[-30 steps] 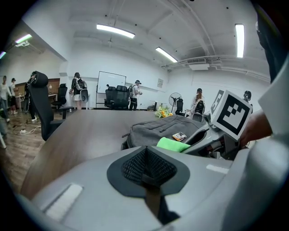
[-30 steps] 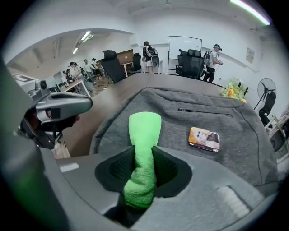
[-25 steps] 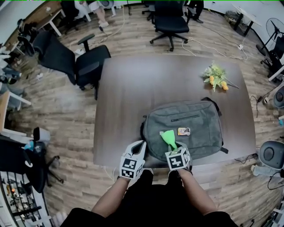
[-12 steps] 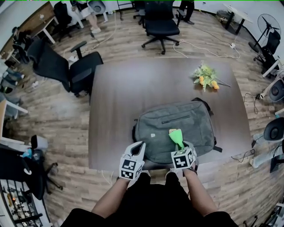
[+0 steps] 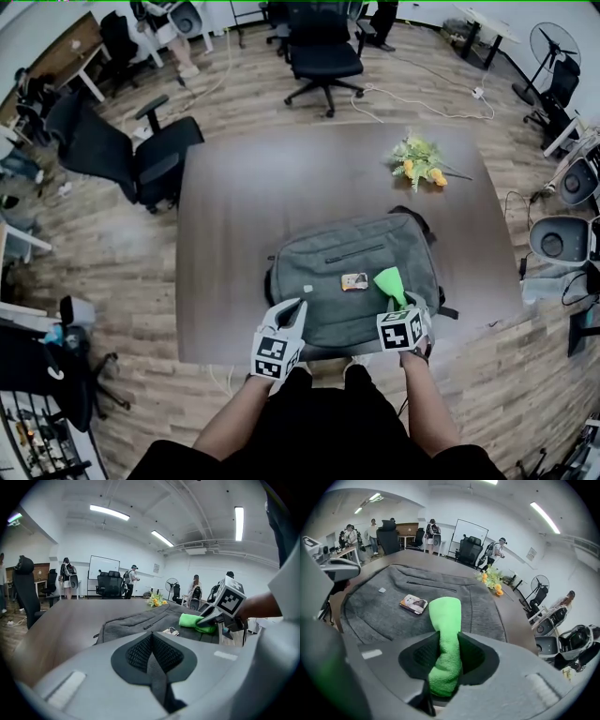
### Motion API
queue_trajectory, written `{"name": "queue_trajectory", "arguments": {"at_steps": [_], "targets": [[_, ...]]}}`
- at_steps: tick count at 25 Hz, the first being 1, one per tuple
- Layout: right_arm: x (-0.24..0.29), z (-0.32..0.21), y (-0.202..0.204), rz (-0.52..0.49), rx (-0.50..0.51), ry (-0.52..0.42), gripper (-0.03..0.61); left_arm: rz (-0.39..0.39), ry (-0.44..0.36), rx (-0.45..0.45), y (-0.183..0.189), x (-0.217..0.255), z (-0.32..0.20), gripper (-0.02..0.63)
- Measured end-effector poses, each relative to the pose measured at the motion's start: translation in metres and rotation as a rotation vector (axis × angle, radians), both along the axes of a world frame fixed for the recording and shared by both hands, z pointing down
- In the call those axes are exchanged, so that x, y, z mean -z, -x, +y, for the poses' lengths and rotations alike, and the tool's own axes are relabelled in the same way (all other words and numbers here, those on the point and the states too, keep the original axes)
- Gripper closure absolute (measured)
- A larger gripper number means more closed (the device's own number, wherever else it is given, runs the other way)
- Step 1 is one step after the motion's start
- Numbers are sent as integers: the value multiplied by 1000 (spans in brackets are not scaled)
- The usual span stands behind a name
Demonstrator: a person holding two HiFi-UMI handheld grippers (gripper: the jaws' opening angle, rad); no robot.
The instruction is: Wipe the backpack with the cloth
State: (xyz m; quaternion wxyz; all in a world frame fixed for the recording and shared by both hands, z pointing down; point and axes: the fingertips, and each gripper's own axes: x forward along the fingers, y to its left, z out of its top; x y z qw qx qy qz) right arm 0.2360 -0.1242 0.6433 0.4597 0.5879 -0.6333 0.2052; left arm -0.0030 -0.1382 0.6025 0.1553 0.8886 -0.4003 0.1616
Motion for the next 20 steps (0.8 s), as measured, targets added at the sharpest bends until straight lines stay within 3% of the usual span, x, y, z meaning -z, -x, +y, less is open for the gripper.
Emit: {"name": "queue_trajectory", "arguments": {"at_steps": [20], "targets": [[37,-10,-93,44,-136,-98,469,19,-5,3,-23,1,-12,595]]}}
